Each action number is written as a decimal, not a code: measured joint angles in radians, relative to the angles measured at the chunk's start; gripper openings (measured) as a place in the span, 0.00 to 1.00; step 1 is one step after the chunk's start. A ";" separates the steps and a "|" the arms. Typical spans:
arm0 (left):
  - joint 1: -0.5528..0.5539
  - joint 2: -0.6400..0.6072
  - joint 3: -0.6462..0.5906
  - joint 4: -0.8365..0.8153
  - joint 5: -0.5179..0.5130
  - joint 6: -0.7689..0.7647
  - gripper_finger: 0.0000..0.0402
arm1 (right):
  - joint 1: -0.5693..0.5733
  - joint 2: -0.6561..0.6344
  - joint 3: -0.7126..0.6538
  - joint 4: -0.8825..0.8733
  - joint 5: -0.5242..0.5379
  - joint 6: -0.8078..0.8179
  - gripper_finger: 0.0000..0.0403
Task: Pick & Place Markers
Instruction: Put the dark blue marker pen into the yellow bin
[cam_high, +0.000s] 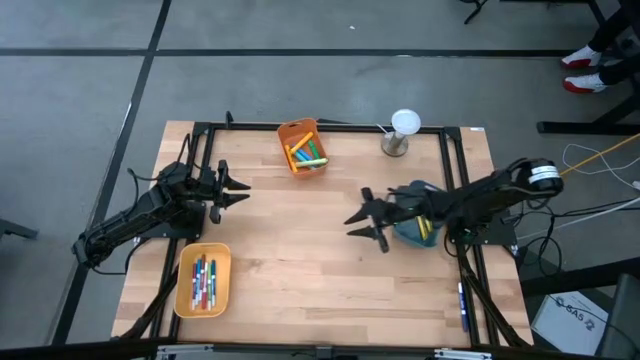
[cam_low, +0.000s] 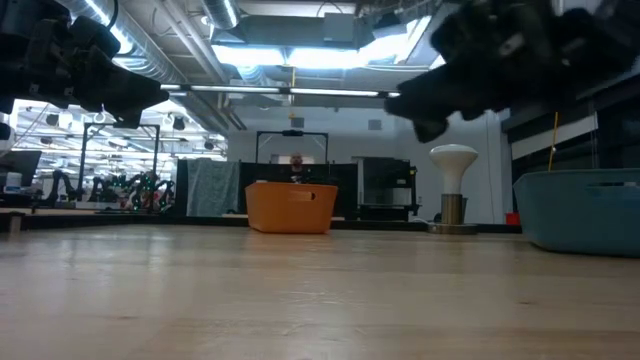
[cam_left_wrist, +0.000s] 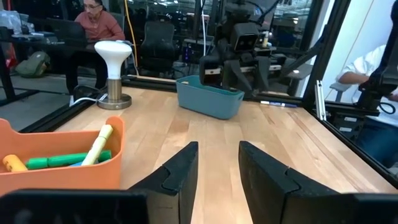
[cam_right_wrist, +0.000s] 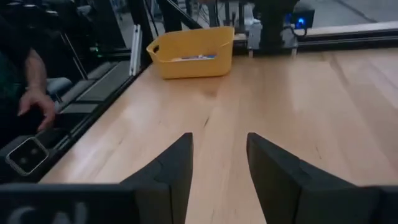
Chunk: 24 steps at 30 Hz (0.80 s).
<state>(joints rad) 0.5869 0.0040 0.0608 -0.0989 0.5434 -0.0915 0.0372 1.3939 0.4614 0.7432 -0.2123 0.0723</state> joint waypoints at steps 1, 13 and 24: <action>0.000 0.000 0.000 0.000 0.000 0.000 0.28 | 0.000 -0.017 -0.034 0.026 0.000 0.000 0.37; -0.001 0.000 0.000 0.000 0.001 0.000 0.27 | 0.000 -0.115 -0.218 0.336 0.007 0.039 0.37; -0.001 0.000 0.000 0.000 0.000 0.000 0.27 | -0.010 -0.051 0.146 -0.300 0.061 0.161 0.37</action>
<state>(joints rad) 0.5861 0.0040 0.0608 -0.0990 0.5438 -0.0917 0.0277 1.3432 0.6076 0.4436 -0.1512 0.2329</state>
